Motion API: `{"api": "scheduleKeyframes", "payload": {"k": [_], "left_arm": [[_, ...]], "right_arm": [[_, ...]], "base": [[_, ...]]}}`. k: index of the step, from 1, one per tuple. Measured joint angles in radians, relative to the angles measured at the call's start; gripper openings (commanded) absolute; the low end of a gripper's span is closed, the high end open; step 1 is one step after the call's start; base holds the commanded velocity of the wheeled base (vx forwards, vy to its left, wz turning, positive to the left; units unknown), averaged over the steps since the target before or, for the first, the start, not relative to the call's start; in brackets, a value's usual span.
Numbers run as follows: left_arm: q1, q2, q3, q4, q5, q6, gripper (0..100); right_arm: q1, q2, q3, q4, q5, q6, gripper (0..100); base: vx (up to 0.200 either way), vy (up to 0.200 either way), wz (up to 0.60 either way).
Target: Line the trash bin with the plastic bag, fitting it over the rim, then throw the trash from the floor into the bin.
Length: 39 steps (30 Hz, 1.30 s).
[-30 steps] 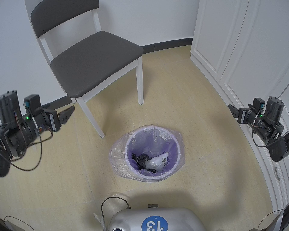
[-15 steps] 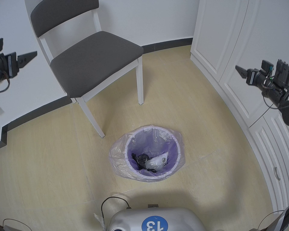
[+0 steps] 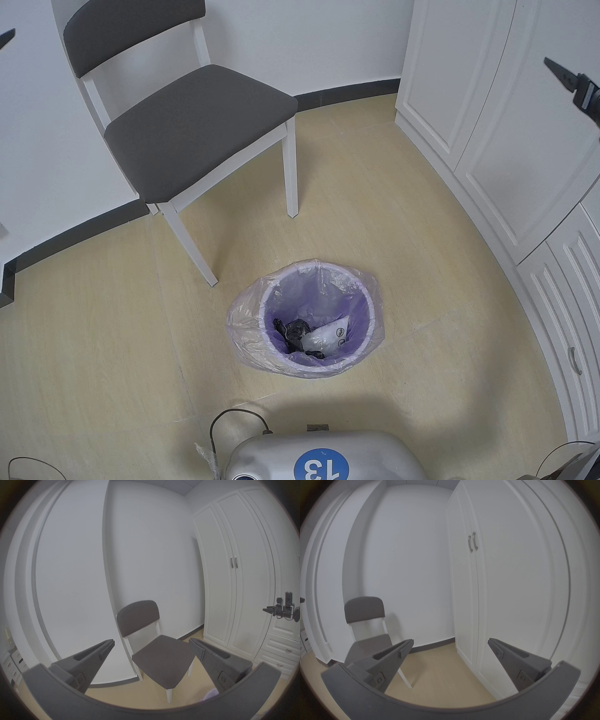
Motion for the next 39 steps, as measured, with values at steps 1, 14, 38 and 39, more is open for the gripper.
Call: {"api": "scheduleKeyframes", "payload": {"k": [1,14,38,39], "left_arm": [[0.000,-0.021,0.003,0.009,0.000,0.000,100],[-0.002,-0.279,0.048,0.198,0.007,0.000,100],[-0.027,-0.542,0.034,0.461,0.010,0.047,100],[-0.027,-0.546,0.034,0.466,0.010,0.053,100]], "right_arm": [[-0.006,-0.033,0.001,0.016,0.007,0.004,100],[-0.021,-0.399,0.030,0.239,0.040,0.018,100],[0.029,-0.844,0.081,0.554,0.113,0.015,100],[0.031,-0.854,0.082,0.560,0.113,0.015,100]], "base": [[0.000,0.000,0.00],[0.000,0.000,0.00],[0.000,0.000,0.00],[0.000,0.000,0.00]]}}
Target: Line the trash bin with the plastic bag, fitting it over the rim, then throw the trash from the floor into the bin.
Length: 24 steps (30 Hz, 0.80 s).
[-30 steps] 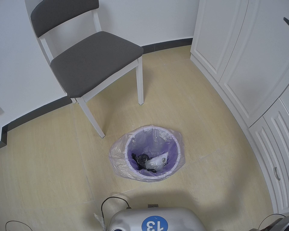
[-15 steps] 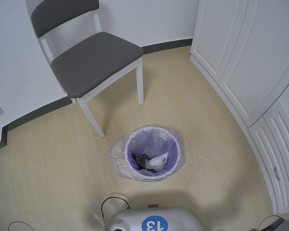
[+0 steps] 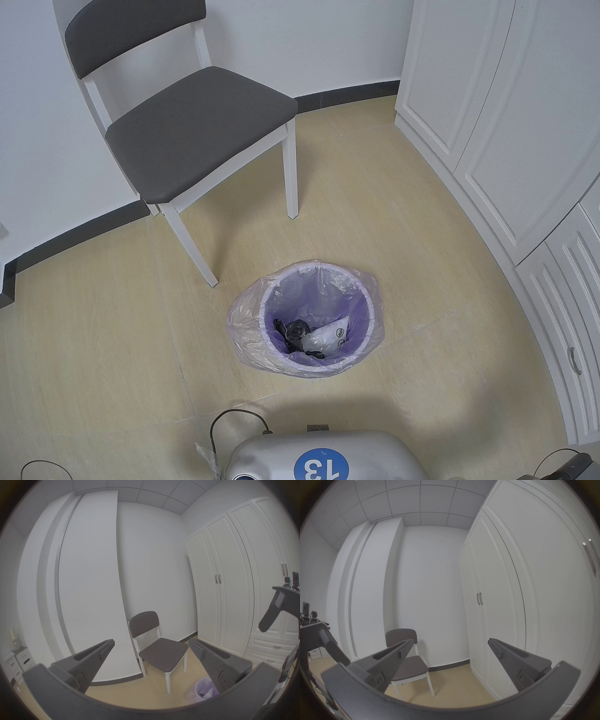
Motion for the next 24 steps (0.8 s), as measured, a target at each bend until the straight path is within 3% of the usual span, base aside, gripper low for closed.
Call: {"api": "scheduleKeyframes", "payload": {"k": [18,24], "left_arm": [[0.006,-0.123,-0.020,0.163,0.000,0.023,100],[0.007,-0.151,-0.057,0.173,0.033,0.023,100]], "right_arm": [[0.035,-0.293,0.050,0.189,0.000,-0.004,100],[0.044,-0.367,0.077,0.215,-0.004,-0.004,100]], "base": [[0.000,0.000,0.00],[0.000,0.000,0.00]]}}
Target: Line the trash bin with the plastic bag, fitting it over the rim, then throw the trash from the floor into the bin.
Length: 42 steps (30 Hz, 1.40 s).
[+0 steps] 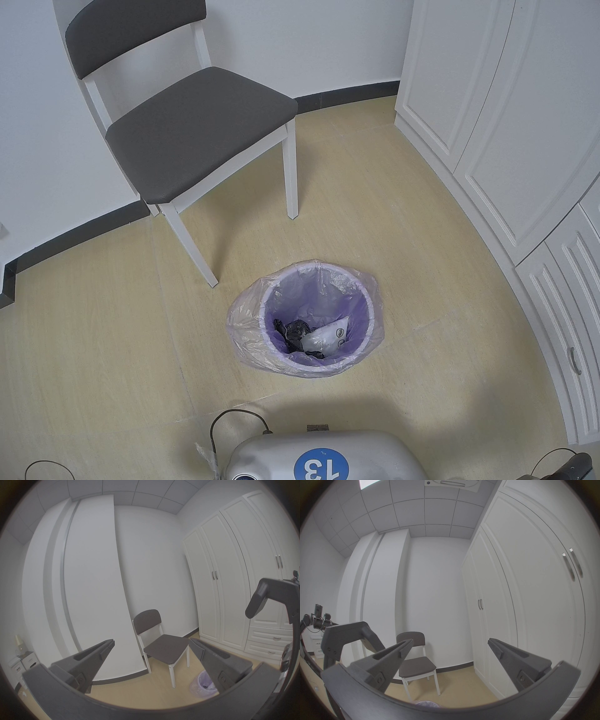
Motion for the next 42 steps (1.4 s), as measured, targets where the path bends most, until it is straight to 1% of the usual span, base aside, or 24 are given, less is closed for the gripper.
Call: {"api": "scheduleKeyframes", "payload": {"k": [4,9,15,20,22,24,27,31,36,42], "left_arm": [[-0.001,-0.009,-0.030,0.015,0.010,0.000,100],[0.001,-0.018,-0.077,0.093,0.011,0.000,100],[0.033,-0.031,-0.119,0.137,0.011,0.000,100],[0.054,-0.048,-0.129,0.159,0.011,0.000,100],[0.065,-0.057,-0.128,0.163,0.010,0.000,100],[0.075,-0.072,-0.123,0.183,0.008,0.000,100],[0.082,-0.098,-0.115,0.225,0.004,0.000,100],[0.085,-0.150,-0.068,0.252,0.006,-0.001,100],[0.085,-0.218,0.007,0.257,0.010,-0.002,100],[0.079,-0.265,0.068,0.250,0.024,-0.003,100]], "right_arm": [[-0.004,-0.026,0.013,-0.003,-0.005,0.004,100],[-0.020,-0.057,0.026,0.002,0.001,0.007,100],[-0.036,-0.091,0.047,0.004,0.002,0.005,100],[-0.042,-0.103,0.055,0.003,-0.011,0.008,100],[-0.044,-0.106,0.056,0.003,-0.033,0.009,100],[-0.044,-0.107,0.058,0.004,-0.064,0.010,100],[-0.045,-0.108,0.063,0.004,-0.092,0.011,100],[-0.045,-0.109,0.083,0.002,-0.144,0.030,100],[-0.045,-0.109,0.106,0.003,-0.173,0.061,100],[-0.045,-0.109,0.167,-0.004,-0.189,0.066,100]], "base": [[0.000,0.000,0.00],[0.000,0.000,0.00],[0.000,0.000,0.00],[0.000,0.000,0.00],[0.000,0.000,0.00],[0.000,0.000,0.00],[0.000,0.000,0.00],[0.000,0.000,0.00],[0.000,0.000,0.00],[0.000,0.000,0.00]]}}
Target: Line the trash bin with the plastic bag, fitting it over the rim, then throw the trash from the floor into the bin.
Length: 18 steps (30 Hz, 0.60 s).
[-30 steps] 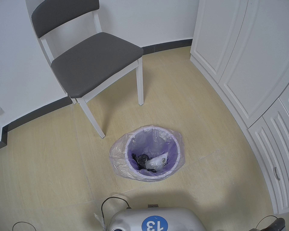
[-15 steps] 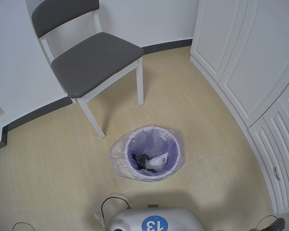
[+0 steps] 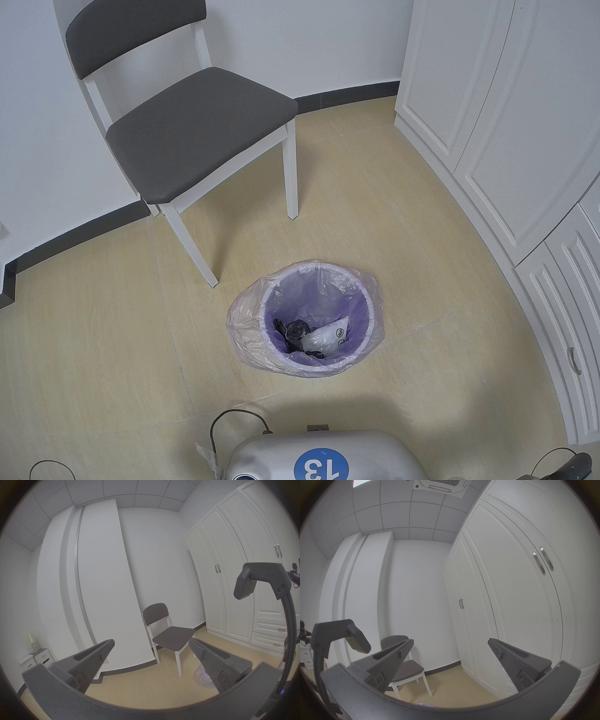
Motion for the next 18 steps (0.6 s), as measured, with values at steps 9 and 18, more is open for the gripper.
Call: {"api": "scheduleKeyframes", "payload": {"k": [9,18], "left_arm": [[-0.005,-0.019,0.178,-0.176,0.017,-0.011,100],[-0.006,-0.022,0.484,-0.585,0.021,-0.013,100]], "right_arm": [[0.000,0.001,0.171,-0.167,0.020,-0.011,100],[0.000,0.001,0.424,-0.467,0.095,-0.059,100]], "base": [[0.000,0.000,0.00],[0.000,0.000,0.00]]}}
